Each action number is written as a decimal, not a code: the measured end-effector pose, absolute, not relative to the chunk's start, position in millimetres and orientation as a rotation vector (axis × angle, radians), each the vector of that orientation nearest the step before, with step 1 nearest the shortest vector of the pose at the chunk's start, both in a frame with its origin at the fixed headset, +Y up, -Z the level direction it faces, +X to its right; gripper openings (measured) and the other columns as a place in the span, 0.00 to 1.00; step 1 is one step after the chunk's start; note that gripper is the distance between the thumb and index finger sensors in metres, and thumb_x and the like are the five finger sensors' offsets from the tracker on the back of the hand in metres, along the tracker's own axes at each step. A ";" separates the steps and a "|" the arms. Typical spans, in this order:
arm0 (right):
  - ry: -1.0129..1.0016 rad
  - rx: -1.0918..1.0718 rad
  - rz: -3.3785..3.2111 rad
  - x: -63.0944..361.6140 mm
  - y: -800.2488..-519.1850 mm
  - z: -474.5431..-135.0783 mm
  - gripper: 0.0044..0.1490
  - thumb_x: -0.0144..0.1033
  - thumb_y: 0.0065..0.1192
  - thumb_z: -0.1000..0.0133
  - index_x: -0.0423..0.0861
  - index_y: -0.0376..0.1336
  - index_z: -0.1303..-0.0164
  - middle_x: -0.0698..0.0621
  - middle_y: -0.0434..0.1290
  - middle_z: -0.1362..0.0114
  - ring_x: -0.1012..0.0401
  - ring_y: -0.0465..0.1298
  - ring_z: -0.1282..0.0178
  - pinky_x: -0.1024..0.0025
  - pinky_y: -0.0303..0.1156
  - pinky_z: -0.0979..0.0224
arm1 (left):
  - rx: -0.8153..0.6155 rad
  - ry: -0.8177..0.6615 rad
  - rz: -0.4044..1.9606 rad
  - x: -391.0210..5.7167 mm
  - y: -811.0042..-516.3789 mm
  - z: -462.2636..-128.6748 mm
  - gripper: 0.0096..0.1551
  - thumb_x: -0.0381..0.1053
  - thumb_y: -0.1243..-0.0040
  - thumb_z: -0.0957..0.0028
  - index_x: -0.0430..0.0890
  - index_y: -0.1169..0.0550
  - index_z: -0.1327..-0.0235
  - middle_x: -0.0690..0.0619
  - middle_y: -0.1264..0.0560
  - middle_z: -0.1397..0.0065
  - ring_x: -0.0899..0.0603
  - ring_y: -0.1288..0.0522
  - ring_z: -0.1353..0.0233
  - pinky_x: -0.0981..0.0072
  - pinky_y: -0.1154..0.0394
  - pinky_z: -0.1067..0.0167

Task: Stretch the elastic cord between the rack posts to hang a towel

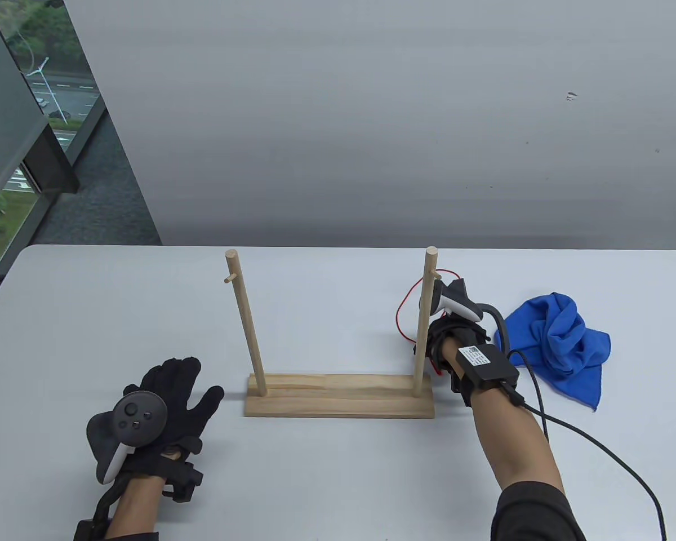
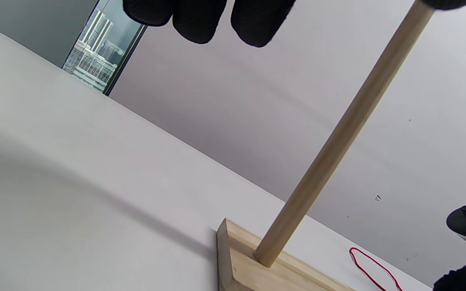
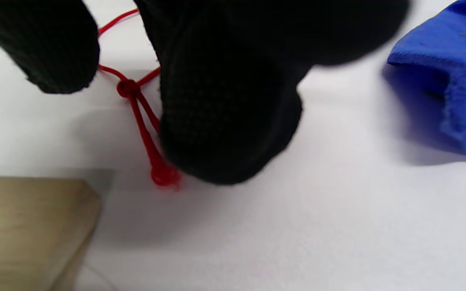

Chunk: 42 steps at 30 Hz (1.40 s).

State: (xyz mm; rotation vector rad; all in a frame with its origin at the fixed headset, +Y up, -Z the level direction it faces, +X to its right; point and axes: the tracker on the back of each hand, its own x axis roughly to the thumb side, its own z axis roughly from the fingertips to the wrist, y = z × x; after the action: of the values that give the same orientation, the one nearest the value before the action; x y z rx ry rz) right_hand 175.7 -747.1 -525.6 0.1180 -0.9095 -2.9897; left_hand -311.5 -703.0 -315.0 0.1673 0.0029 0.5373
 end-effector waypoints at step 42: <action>-0.011 -0.067 -3.271 186.5 -604.2 -518.9 0.28 0.46 0.64 0.51 0.46 0.71 0.44 0.49 0.83 0.53 0.56 0.88 0.63 0.66 0.82 0.67 | 0.144 0.017 0.502 -314.5 -703.6 -315.0 0.58 0.90 0.57 0.59 0.55 0.31 0.23 0.45 0.38 0.13 0.29 0.44 0.15 0.21 0.55 0.30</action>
State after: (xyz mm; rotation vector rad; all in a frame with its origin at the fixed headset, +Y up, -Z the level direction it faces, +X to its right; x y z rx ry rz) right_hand 186.5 -604.2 -518.9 -0.0672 -0.0106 -3.2712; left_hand -314.5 -703.6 -315.0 0.1436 0.0168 0.5024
